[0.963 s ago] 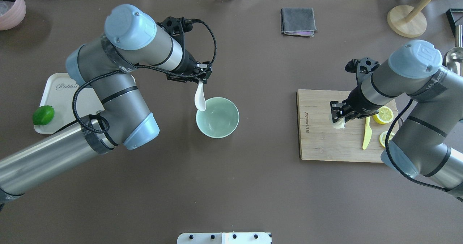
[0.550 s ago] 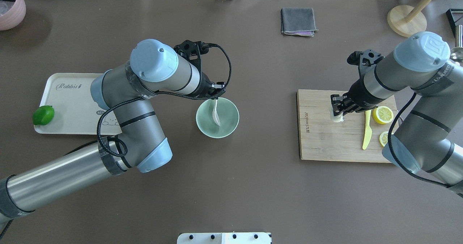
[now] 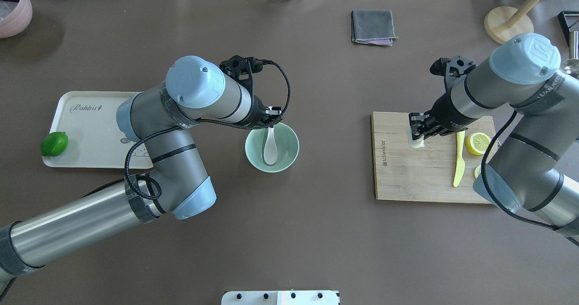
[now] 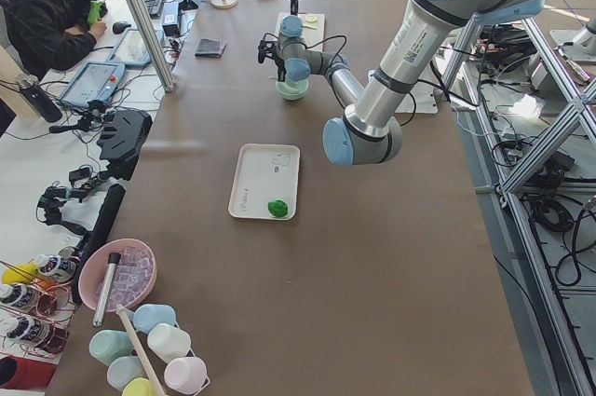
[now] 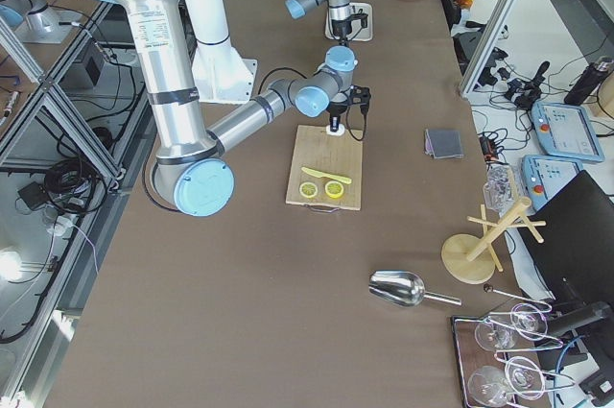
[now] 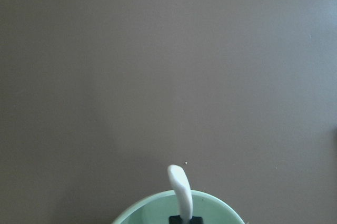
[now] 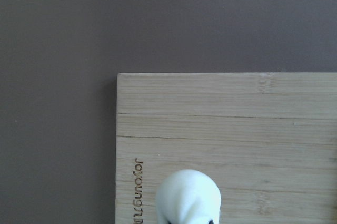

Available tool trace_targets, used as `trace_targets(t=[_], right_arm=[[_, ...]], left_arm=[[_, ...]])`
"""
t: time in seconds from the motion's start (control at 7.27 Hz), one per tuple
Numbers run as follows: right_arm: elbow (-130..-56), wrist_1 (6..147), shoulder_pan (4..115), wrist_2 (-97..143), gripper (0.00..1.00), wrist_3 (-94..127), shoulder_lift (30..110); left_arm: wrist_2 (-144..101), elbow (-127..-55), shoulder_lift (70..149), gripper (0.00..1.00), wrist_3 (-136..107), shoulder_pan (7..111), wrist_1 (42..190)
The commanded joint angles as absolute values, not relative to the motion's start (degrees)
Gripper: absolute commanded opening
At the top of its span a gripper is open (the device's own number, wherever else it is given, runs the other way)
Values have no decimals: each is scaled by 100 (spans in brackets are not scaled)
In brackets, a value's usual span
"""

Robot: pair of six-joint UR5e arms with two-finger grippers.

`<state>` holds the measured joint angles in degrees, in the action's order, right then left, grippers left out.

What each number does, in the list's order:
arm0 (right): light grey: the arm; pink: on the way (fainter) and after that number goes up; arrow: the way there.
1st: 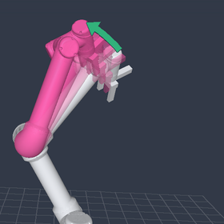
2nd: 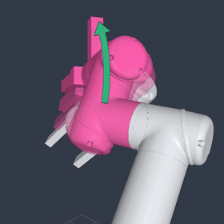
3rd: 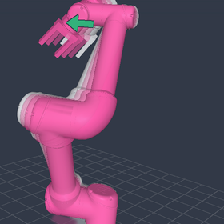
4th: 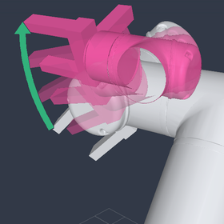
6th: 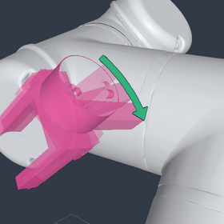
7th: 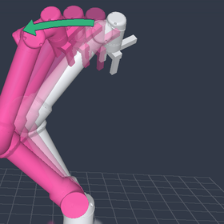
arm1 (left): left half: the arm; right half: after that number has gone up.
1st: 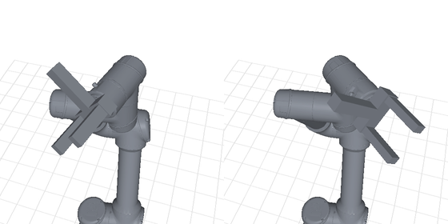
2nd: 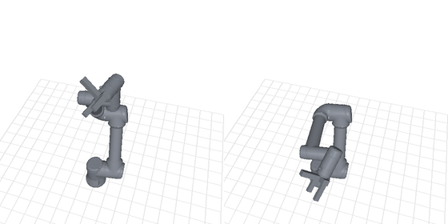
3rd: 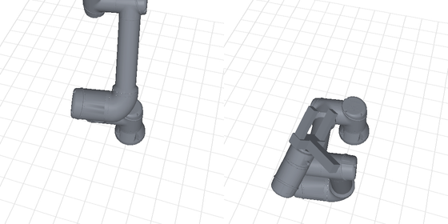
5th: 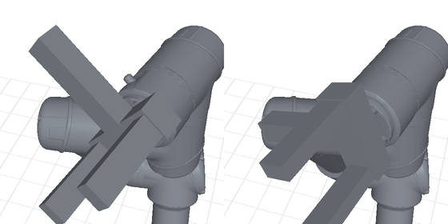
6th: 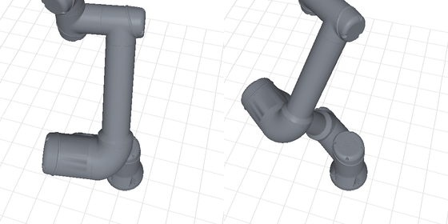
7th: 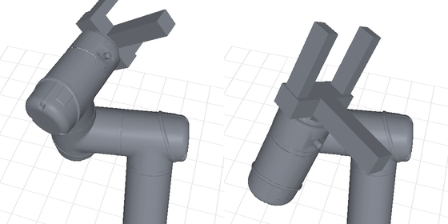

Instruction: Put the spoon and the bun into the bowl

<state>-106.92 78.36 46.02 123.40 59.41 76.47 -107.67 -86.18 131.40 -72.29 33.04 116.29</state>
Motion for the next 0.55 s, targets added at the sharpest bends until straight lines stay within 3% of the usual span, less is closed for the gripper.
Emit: trace_targets(t=[0.0,0.41], right_arm=[[-10688,7866,4605,12349,0,6081,7410],[-10644,7901,4492,12340,0,6888,6665]], left_arm=[[-10775,-8657,13122,98,-7172,3331,11567],[-11729,-8989,12747,98,-6327,4345,11260]])
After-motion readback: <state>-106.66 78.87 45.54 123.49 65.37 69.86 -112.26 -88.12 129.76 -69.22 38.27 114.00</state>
